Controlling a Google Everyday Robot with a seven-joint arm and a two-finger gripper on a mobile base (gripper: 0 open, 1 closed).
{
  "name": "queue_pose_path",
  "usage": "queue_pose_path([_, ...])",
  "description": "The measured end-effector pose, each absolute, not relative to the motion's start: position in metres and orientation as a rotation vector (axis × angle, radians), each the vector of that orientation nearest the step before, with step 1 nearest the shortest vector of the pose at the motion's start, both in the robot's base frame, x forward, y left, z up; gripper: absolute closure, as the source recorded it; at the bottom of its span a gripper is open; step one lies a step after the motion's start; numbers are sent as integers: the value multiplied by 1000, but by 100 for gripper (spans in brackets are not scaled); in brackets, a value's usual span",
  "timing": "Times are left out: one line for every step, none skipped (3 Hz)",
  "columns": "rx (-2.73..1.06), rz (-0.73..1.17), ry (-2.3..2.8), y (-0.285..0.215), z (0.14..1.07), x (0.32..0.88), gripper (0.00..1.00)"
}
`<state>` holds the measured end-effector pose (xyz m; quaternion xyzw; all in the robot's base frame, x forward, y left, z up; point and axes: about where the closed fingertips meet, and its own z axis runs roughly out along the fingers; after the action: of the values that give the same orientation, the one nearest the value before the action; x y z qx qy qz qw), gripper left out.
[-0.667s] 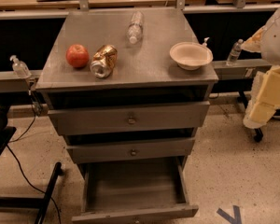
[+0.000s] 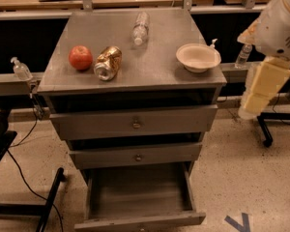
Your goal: Place orange can into bottom drawer
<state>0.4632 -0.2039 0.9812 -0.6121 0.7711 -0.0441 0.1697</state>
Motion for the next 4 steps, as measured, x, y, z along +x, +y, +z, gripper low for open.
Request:
queue_pose_path([-1854, -168, 2074, -177, 980, 521, 0])
queue_pose_path([-1941, -249, 1847, -131, 982, 588, 0])
queue_pose_path([-1945, -243, 1860, -133, 981, 584, 0])
queue_pose_path([-2107, -208, 1658, -94, 965, 605, 0])
